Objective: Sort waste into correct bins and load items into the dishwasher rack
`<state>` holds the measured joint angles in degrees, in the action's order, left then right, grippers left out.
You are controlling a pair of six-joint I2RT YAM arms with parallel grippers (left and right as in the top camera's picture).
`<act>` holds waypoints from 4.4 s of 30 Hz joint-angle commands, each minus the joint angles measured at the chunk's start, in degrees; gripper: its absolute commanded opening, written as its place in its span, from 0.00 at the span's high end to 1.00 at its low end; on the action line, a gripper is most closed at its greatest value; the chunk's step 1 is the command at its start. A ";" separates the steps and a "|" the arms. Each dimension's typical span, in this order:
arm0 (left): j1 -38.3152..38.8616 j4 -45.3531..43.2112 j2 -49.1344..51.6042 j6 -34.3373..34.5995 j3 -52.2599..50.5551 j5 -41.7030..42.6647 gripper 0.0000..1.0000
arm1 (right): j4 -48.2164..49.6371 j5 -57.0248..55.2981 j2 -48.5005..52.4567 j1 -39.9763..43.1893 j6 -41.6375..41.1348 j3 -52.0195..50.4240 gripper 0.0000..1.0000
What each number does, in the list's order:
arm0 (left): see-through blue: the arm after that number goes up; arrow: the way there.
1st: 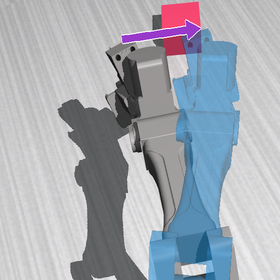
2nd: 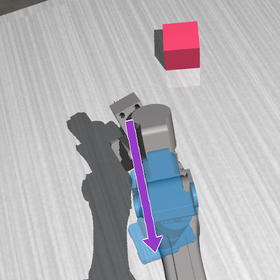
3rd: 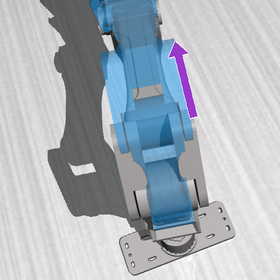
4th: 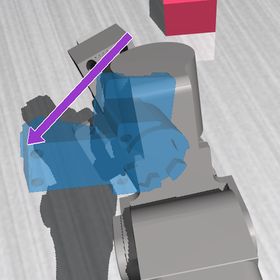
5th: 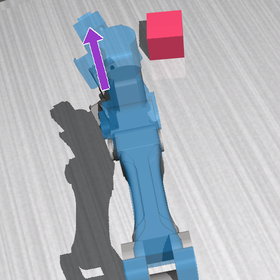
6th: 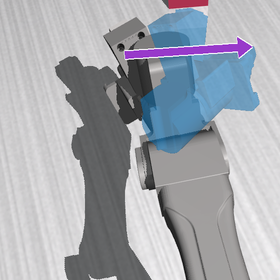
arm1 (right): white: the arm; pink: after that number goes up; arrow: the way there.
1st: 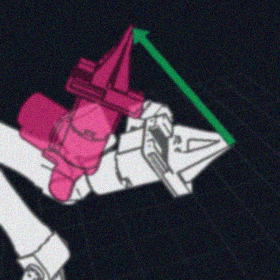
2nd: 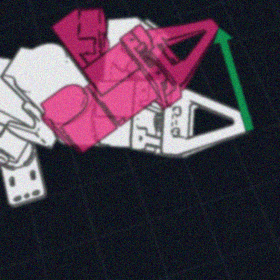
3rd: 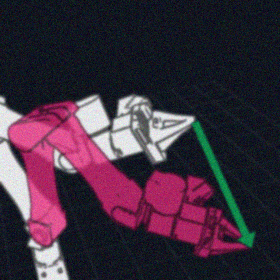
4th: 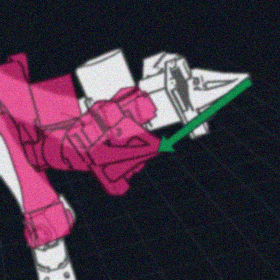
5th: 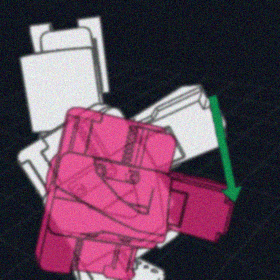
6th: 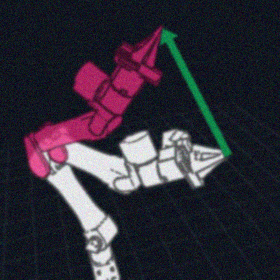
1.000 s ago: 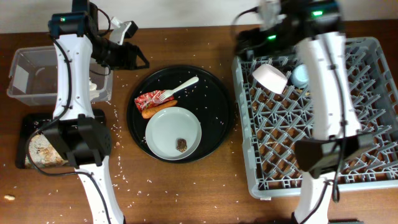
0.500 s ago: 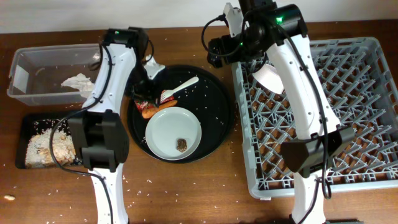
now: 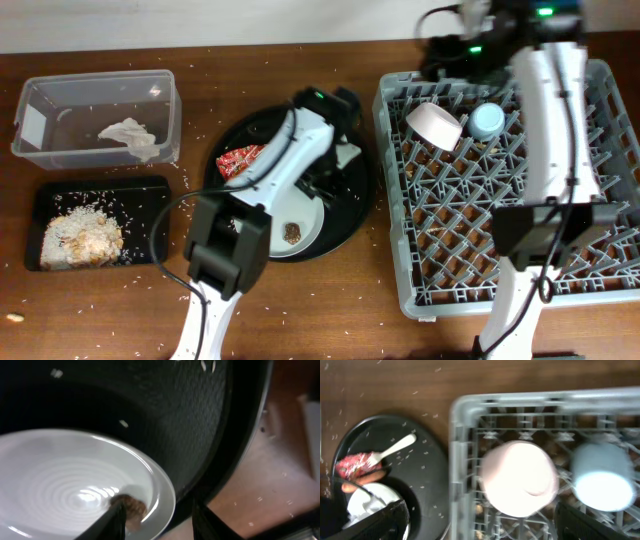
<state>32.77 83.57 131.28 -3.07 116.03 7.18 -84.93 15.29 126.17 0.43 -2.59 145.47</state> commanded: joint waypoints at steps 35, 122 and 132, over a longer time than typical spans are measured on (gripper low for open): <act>-0.79 13.18 -1.33 17.62 16.76 -20.22 0.99 | -6.14 3.54 -3.02 4.07 5.42 1.33 0.11; -27.91 5.64 -5.51 4.79 25.38 -1.03 0.15 | 10.21 1.07 13.07 -24.15 14.45 -24.90 0.38; -27.91 5.03 -5.49 4.79 25.38 -1.03 0.15 | 15.76 2.08 13.07 -25.53 14.34 -31.06 0.91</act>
<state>4.84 88.71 125.27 1.17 140.92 5.74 -69.49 17.21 138.98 -23.88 11.42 115.63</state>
